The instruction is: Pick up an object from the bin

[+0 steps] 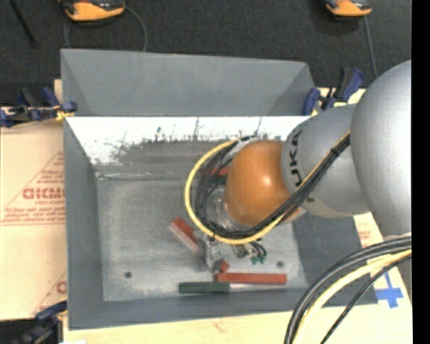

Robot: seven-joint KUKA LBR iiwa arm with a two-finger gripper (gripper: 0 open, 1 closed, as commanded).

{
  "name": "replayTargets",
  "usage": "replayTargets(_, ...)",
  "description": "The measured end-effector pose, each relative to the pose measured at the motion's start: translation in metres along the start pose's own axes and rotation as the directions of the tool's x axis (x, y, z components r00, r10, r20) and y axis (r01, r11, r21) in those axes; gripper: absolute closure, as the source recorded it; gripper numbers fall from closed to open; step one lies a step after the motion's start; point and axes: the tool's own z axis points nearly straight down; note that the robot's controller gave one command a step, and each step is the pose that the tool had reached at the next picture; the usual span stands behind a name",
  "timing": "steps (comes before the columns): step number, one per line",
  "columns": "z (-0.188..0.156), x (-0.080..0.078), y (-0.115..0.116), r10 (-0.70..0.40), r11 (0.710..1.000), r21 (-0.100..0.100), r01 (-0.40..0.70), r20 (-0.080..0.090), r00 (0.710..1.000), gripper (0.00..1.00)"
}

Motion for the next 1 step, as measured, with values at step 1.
replayTargets(1, 0.0016, 0.0116, -0.0701, 0.026, 1.0, 0.001, -0.026, -0.01, 1.0, 1.0)
